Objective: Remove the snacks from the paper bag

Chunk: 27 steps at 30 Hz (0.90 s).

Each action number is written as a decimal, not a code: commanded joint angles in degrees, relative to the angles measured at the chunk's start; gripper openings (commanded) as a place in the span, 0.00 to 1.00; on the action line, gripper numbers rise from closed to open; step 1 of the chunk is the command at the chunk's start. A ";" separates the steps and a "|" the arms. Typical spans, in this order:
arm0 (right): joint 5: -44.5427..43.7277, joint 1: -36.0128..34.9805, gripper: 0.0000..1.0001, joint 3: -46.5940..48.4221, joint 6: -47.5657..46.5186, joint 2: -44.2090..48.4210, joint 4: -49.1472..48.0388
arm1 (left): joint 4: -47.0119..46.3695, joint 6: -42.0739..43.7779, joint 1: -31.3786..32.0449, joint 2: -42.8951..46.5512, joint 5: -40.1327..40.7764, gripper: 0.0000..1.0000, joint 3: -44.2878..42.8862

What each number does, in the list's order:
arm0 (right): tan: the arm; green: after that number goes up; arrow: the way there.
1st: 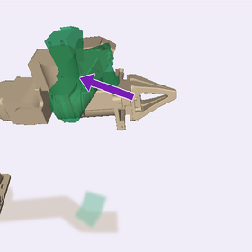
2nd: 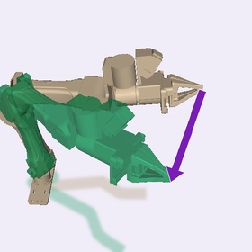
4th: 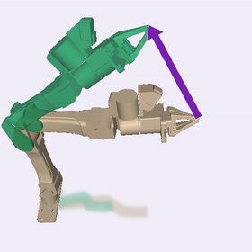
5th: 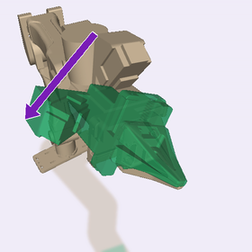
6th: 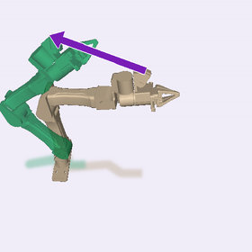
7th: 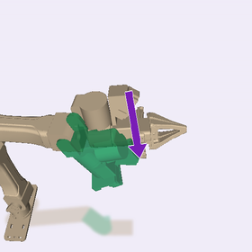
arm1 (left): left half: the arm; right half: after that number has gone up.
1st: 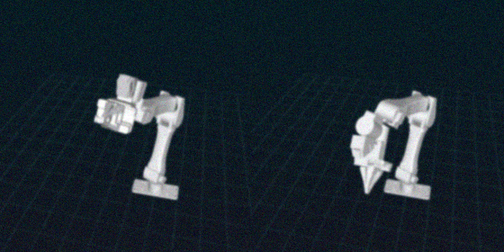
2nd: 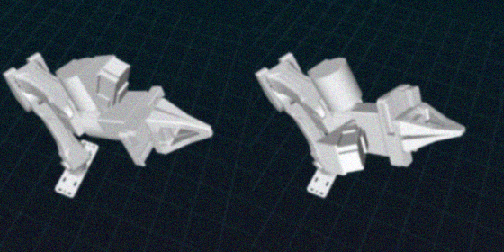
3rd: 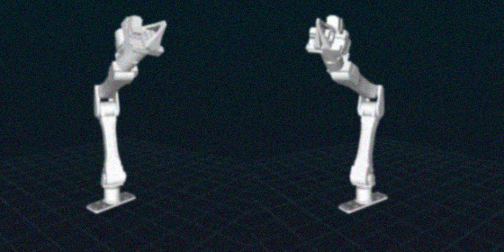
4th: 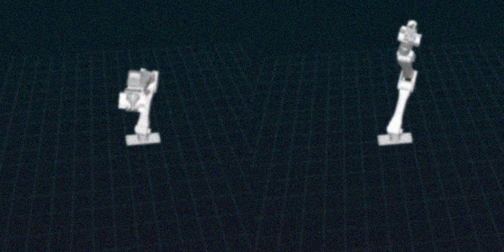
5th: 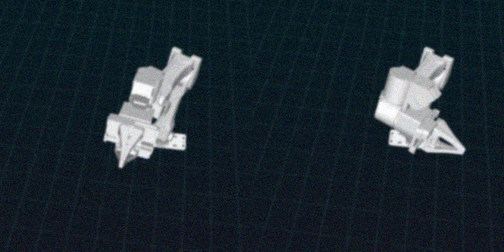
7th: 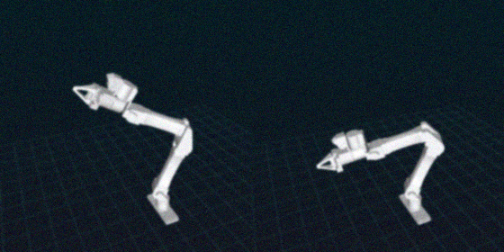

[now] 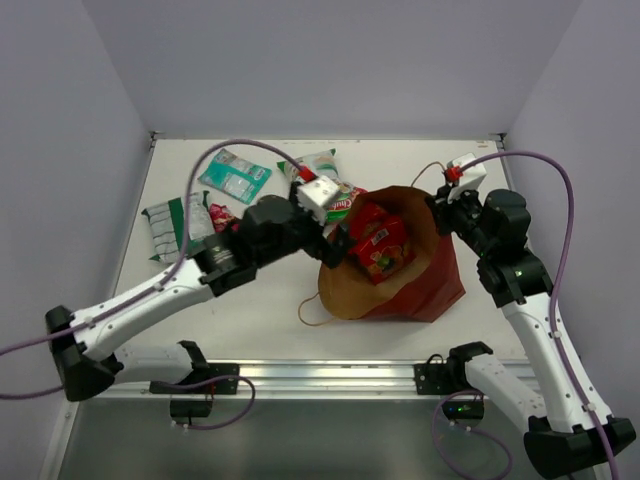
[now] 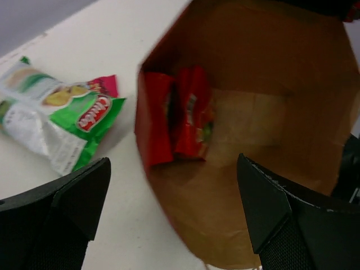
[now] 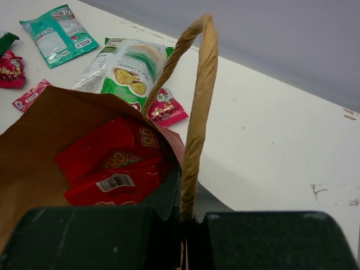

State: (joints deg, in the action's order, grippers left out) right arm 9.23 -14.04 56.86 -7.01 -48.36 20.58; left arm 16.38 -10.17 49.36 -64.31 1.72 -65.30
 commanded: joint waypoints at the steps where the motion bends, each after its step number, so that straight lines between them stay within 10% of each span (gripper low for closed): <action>1: 1.31 -0.55 0.02 2.38 -0.73 0.90 -3.88 | -2.41 2.53 10.74 -9.47 9.97 0.99 -7.02; 15: 0.00 -1.07 0.02 -0.43 -0.47 3.27 -4.84 | 5.23 1.04 14.28 -39.91 22.54 0.88 -28.65; 27: -0.62 -1.07 0.02 -1.23 -0.38 3.71 -5.64 | 6.38 -1.95 12.16 -43.52 15.33 0.72 -27.43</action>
State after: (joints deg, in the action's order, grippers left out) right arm 8.56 -14.85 54.92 -7.11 -45.50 20.47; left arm 23.62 -10.92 61.19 -107.92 18.31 -91.42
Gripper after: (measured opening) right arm 0.019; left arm 0.723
